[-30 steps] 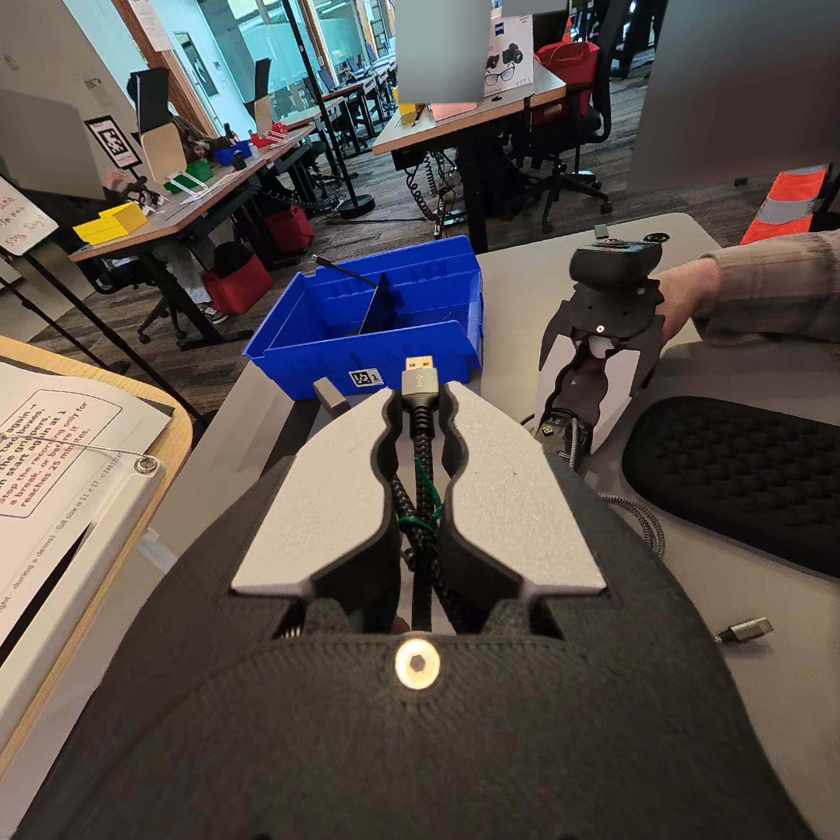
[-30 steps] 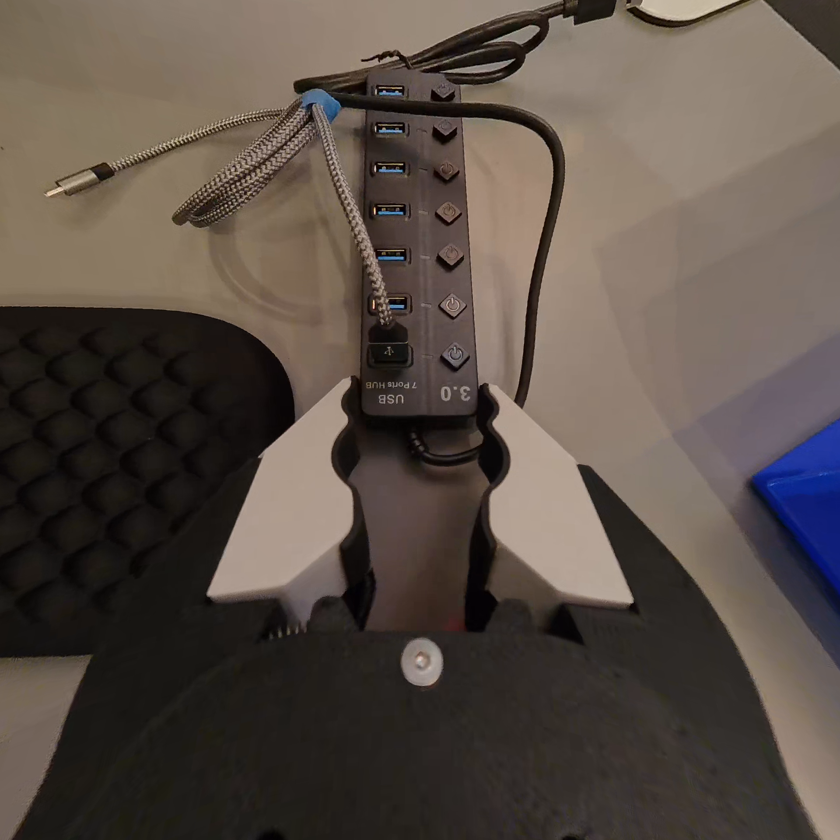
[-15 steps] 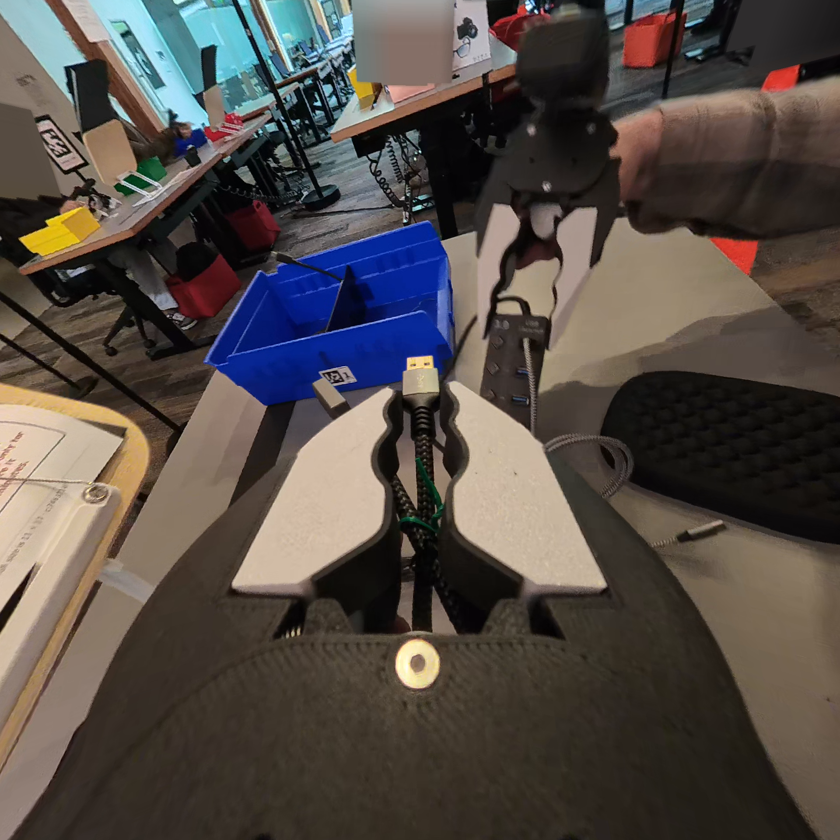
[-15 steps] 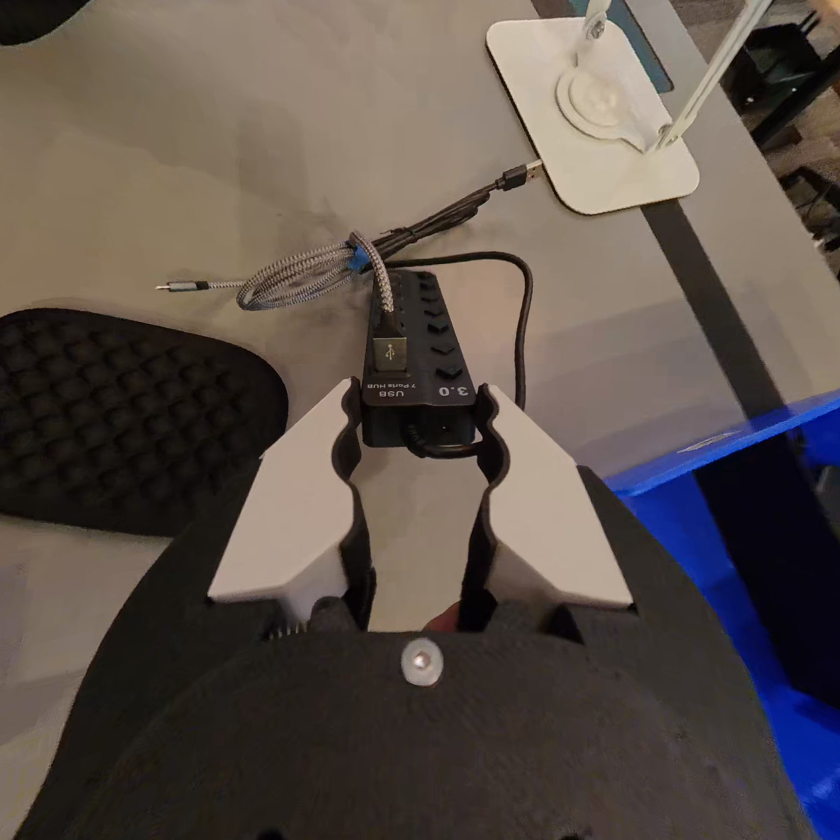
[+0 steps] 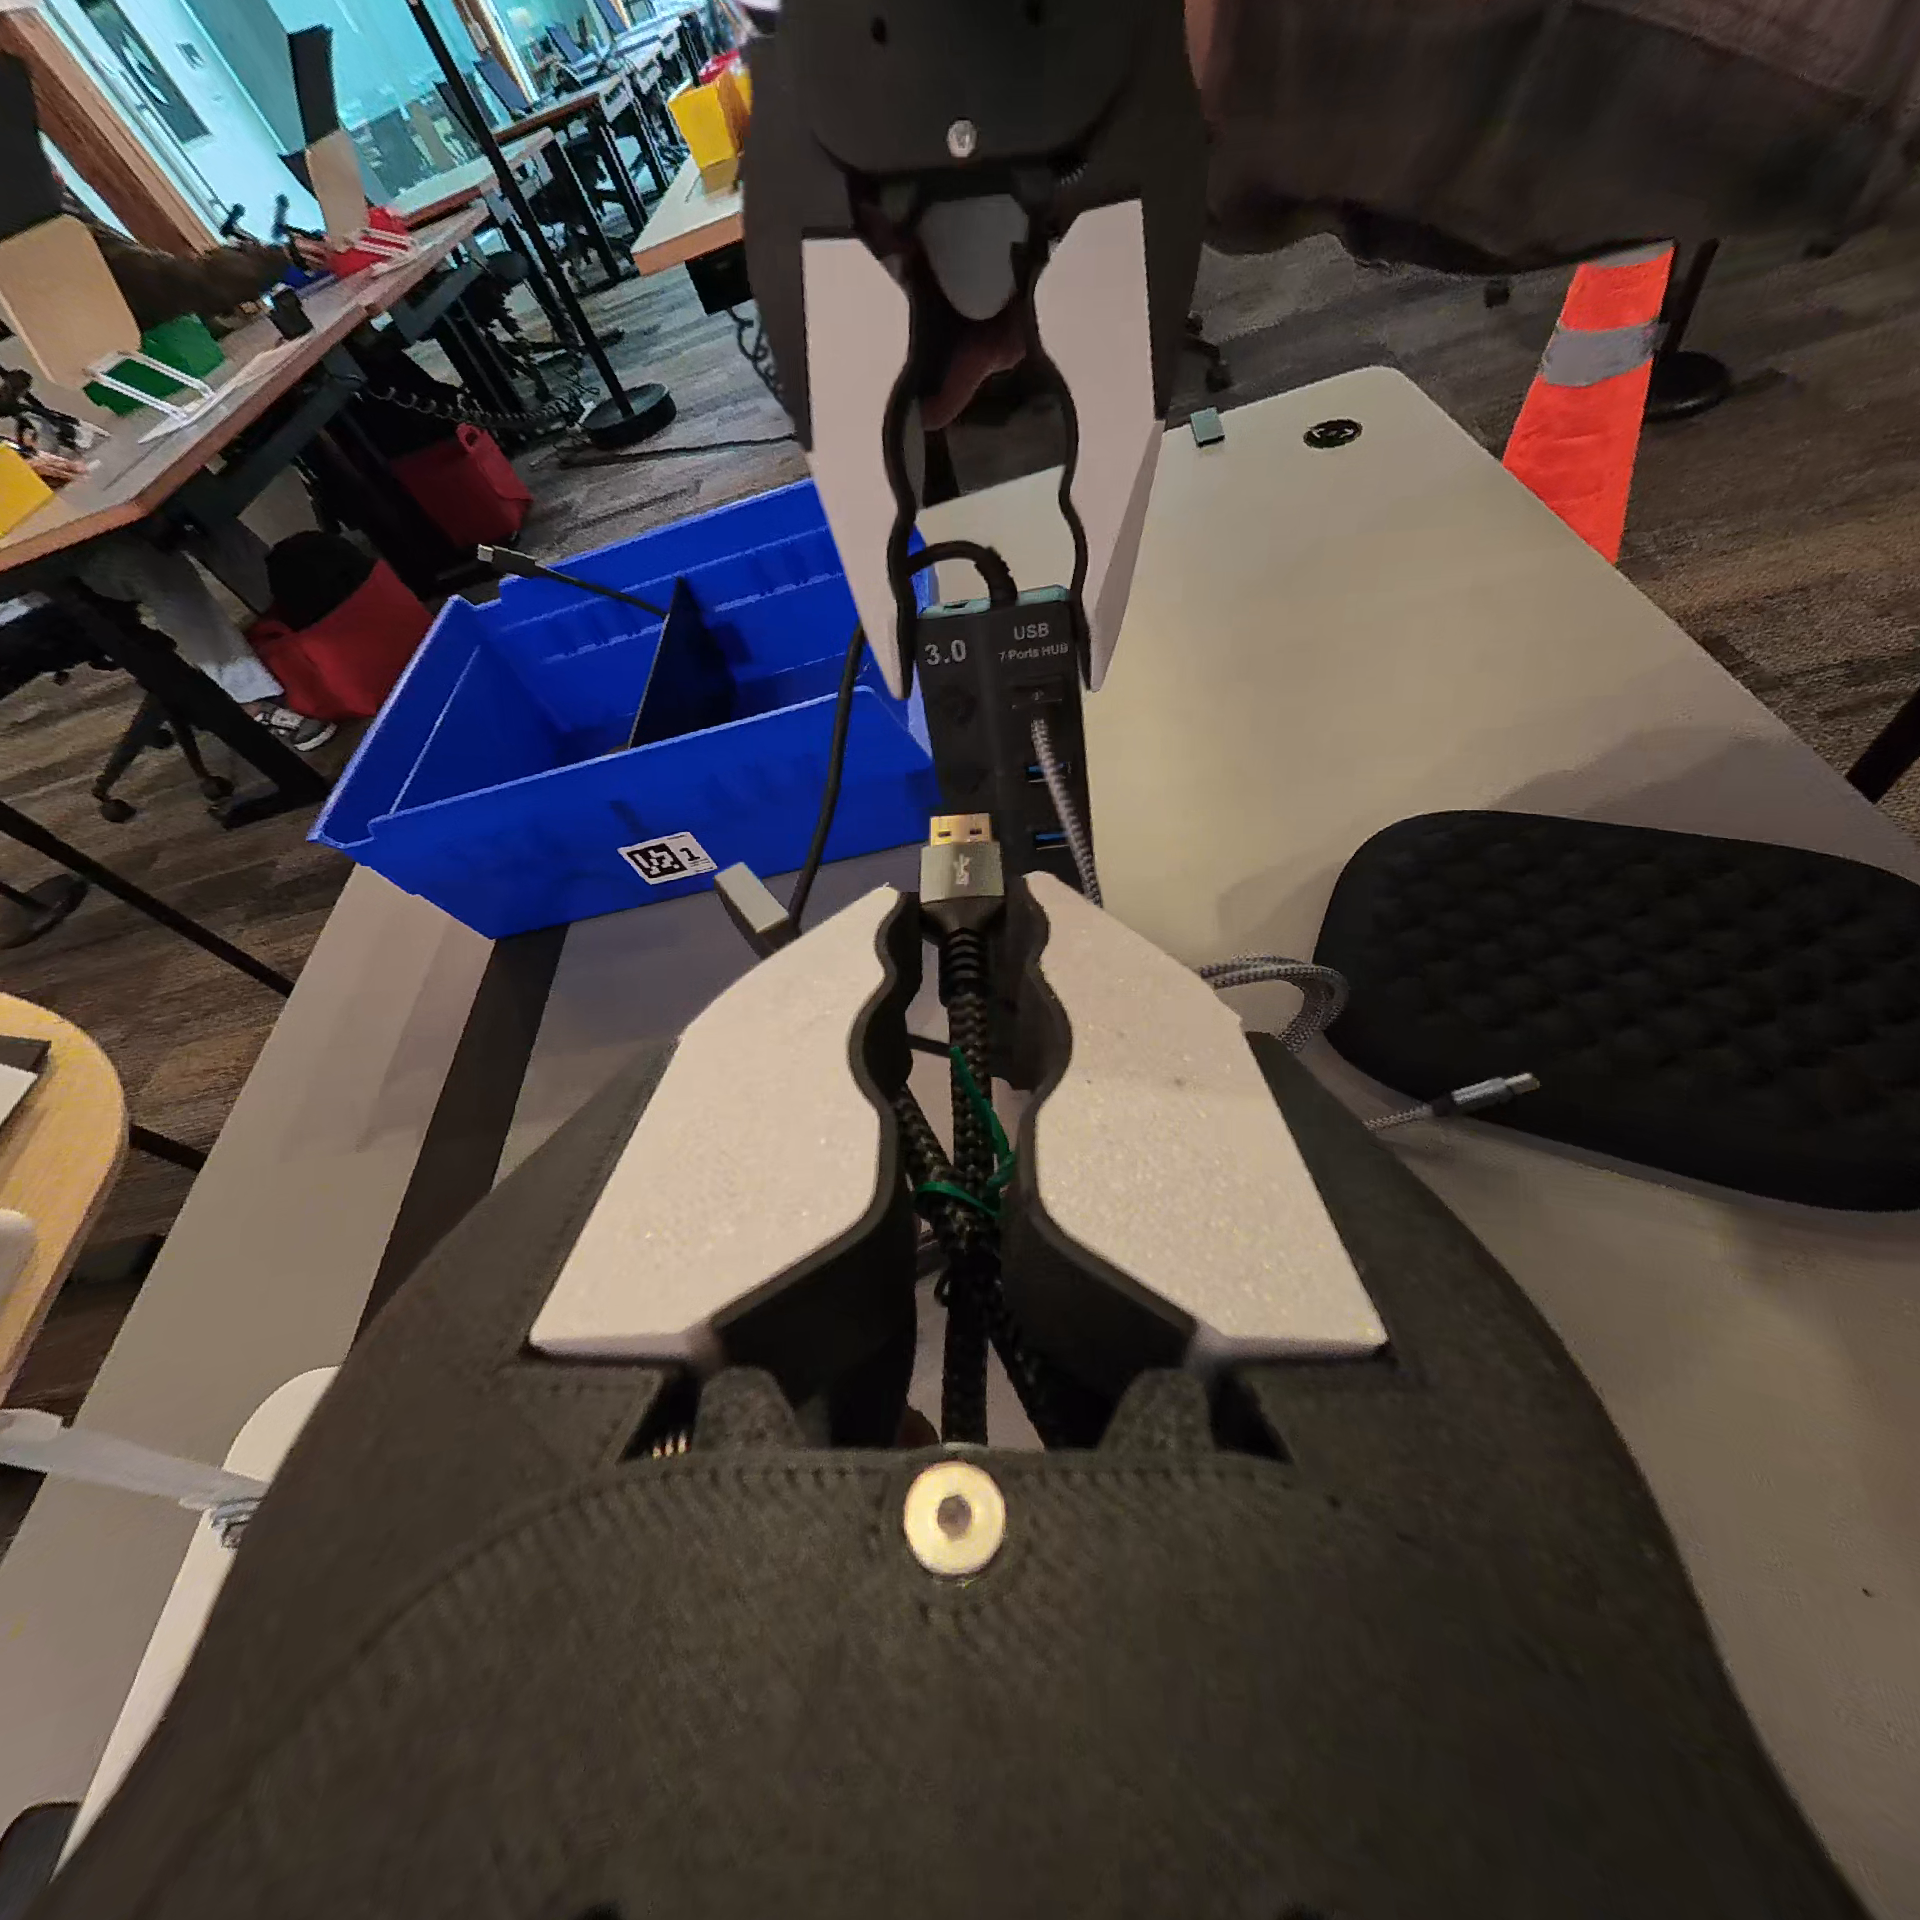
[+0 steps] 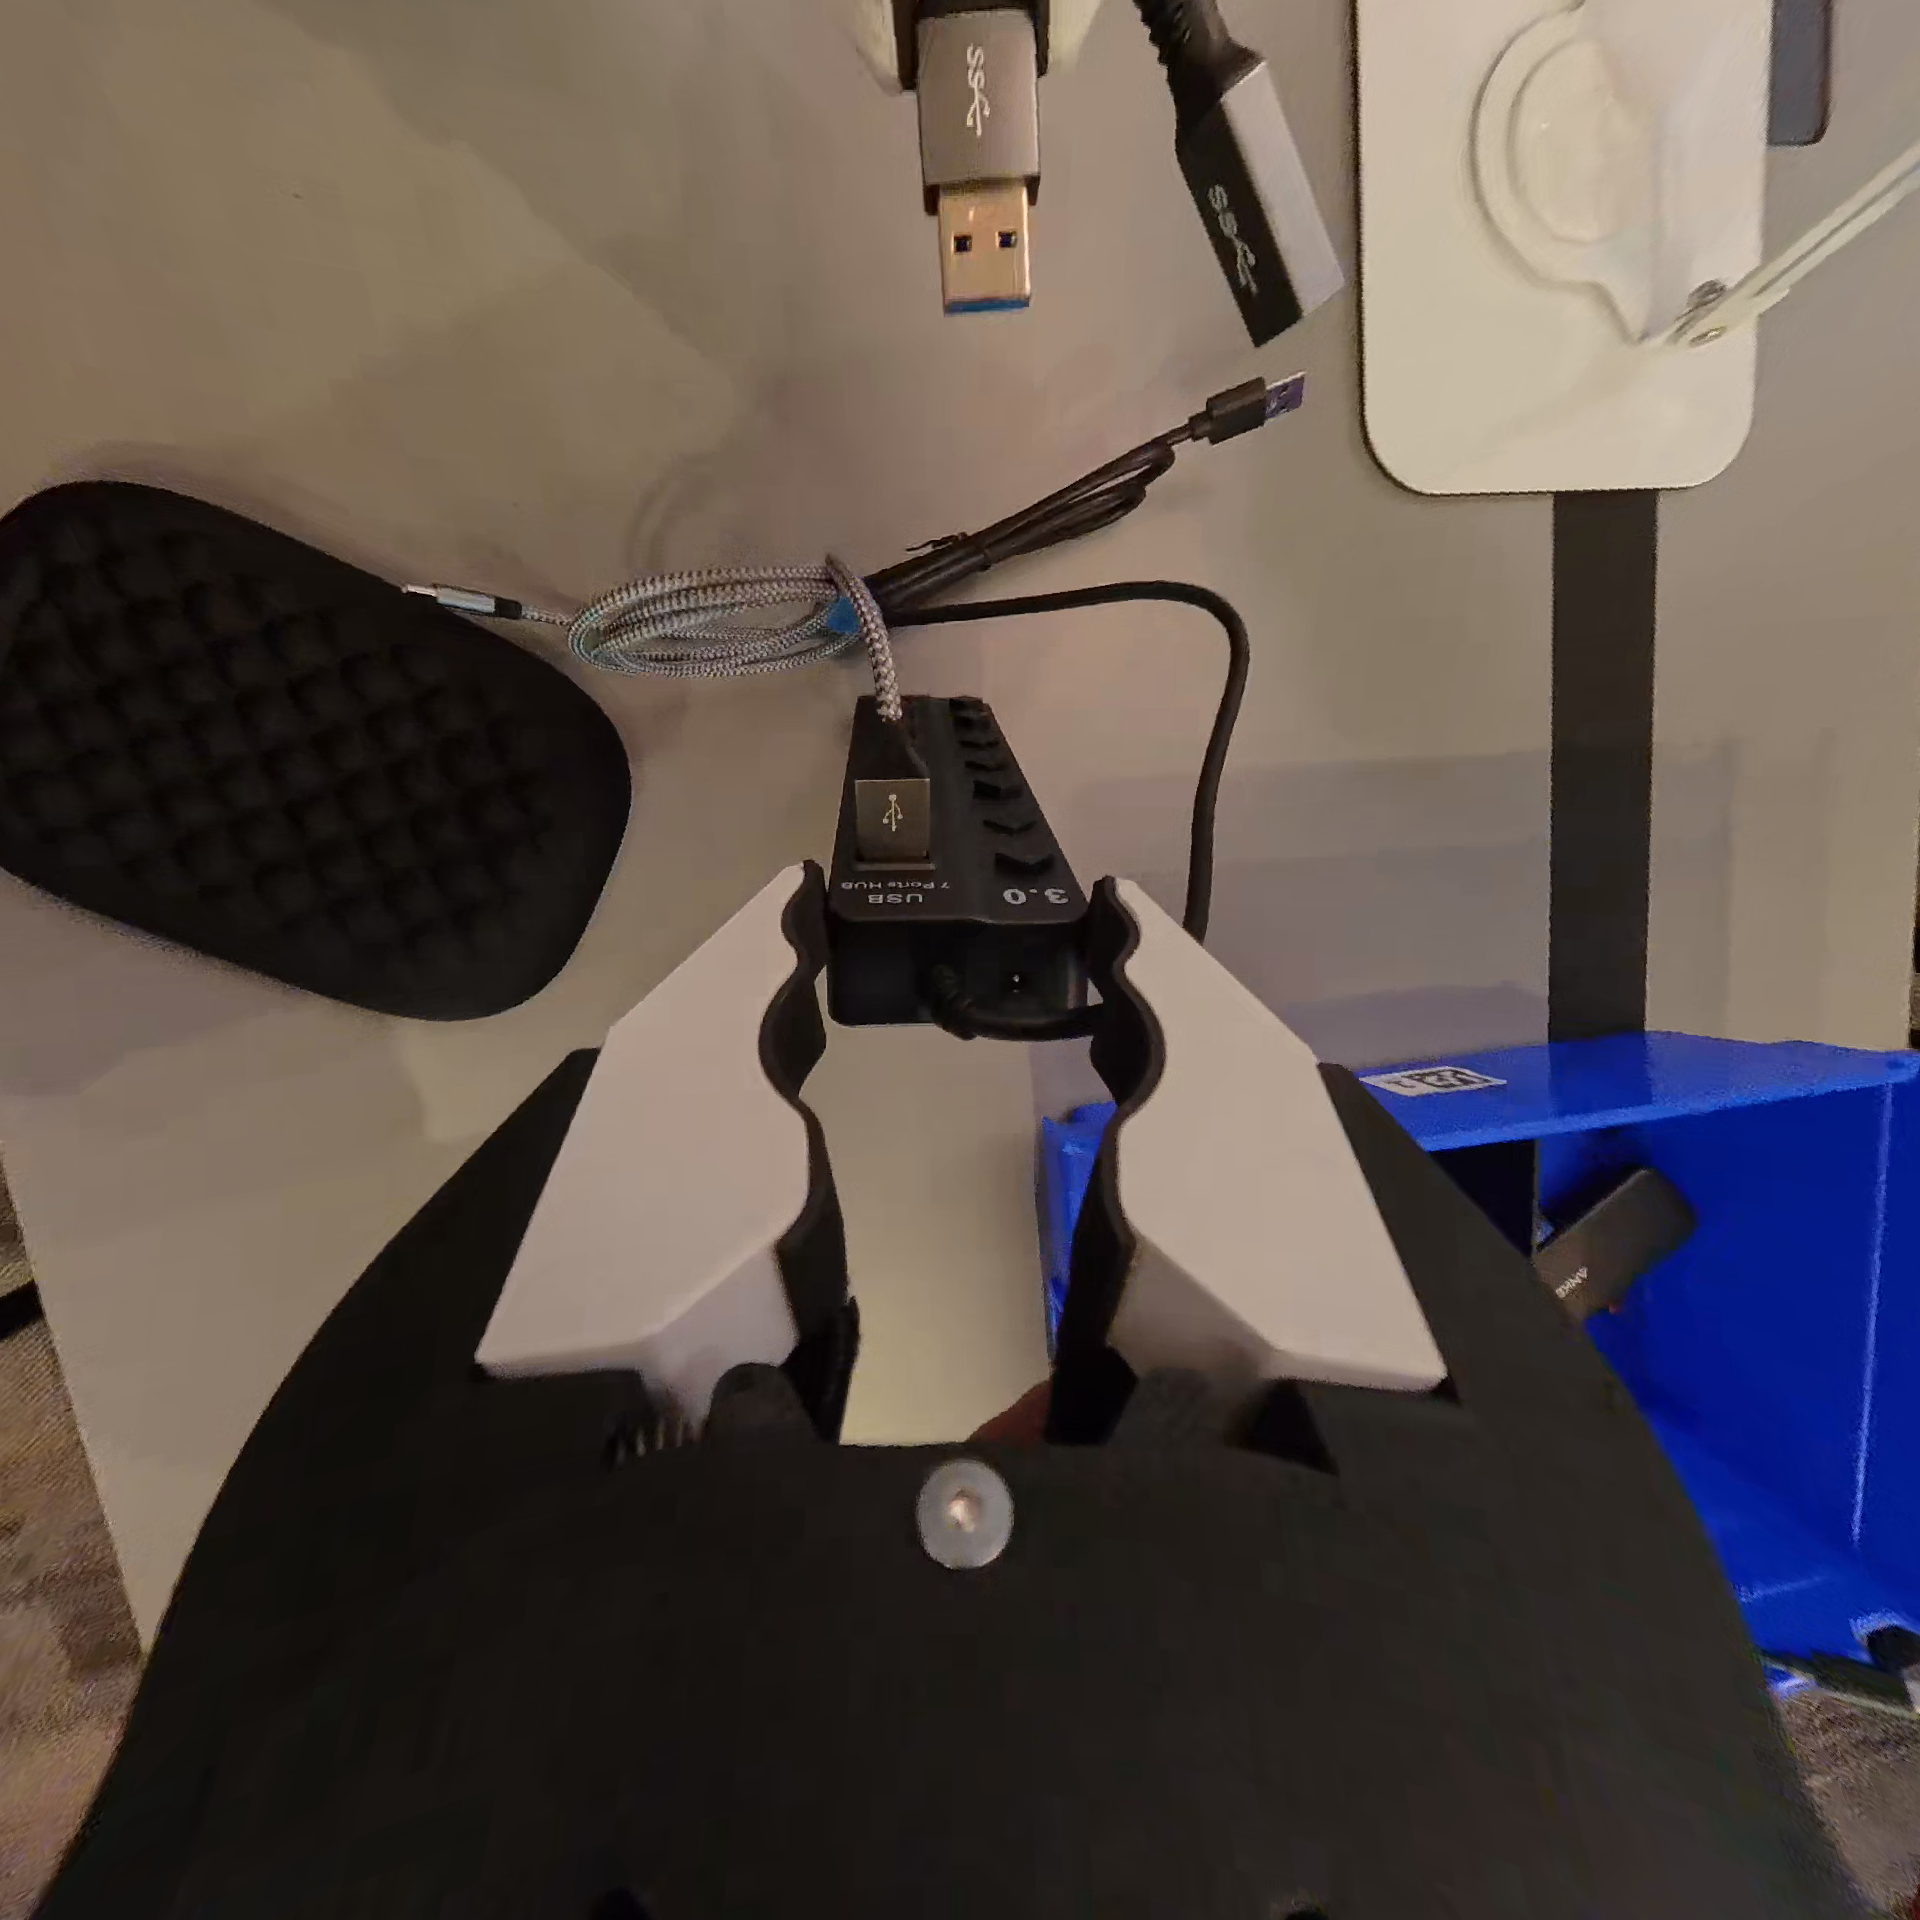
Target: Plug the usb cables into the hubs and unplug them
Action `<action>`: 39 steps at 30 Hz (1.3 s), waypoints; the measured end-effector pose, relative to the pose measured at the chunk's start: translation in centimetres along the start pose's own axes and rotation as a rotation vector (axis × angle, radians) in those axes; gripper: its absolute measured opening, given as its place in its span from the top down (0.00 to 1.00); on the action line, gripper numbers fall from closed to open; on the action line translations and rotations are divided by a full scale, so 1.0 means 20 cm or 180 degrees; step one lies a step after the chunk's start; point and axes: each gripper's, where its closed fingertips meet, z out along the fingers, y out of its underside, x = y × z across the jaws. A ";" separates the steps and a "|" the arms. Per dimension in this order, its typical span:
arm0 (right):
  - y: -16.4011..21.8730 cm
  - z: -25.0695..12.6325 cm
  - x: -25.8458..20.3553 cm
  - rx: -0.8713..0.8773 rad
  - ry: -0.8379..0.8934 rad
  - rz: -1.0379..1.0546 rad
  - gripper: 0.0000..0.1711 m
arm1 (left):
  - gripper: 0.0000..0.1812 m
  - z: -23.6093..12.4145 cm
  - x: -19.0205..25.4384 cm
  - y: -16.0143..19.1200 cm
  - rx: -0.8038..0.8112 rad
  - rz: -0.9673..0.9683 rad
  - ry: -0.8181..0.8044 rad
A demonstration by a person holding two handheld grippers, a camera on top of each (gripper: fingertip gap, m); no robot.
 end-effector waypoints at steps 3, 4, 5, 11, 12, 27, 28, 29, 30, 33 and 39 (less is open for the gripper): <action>-0.02 0.02 0.00 -0.0274 -0.0081 -0.0110 0.71 | 0.91 0.00 0.00 0.02 -0.0014 -0.0016 0.0034; -0.03 0.02 0.00 -0.0342 -0.0104 -0.0140 0.71 | 0.91 0.00 0.00 0.02 -0.0027 -0.0019 0.0056; -0.05 0.03 0.00 -0.0427 -0.0125 -0.0191 0.71 | 0.91 0.00 0.00 0.04 -0.0043 -0.0014 0.0070; -0.15 0.03 0.01 -0.0671 -0.0203 -0.0443 0.71 | 0.91 -0.02 -0.01 0.08 -0.0048 -0.0085 0.0146; -0.16 0.03 0.02 -0.0686 -0.0214 -0.0457 0.72 | 0.91 -0.02 -0.01 0.08 -0.0034 -0.0085 0.0135; -0.24 -0.03 0.12 -0.0733 -0.0235 -0.0458 0.72 | 0.92 0.10 -0.02 0.08 0.0061 -0.0275 -0.0020; -0.25 -0.04 0.12 -0.0735 -0.0235 -0.0468 0.72 | 0.92 0.10 -0.03 0.07 0.0075 -0.0288 -0.0034; -0.26 -0.05 0.12 -0.0735 -0.0239 -0.0479 0.71 | 0.91 0.10 -0.04 0.07 0.0109 -0.0302 -0.0068; -0.27 -0.05 0.13 -0.0726 -0.0236 -0.0488 0.72 | 0.91 0.10 -0.04 0.07 0.0136 -0.0335 -0.0071; -0.30 -0.07 0.14 -0.0708 -0.0237 -0.0502 0.72 | 0.91 0.10 -0.05 0.05 0.0258 -0.0435 -0.0085; -0.33 -0.08 0.15 -0.0639 -0.0246 -0.0494 0.72 | 0.91 0.12 -0.05 0.04 0.0398 -0.0560 -0.0056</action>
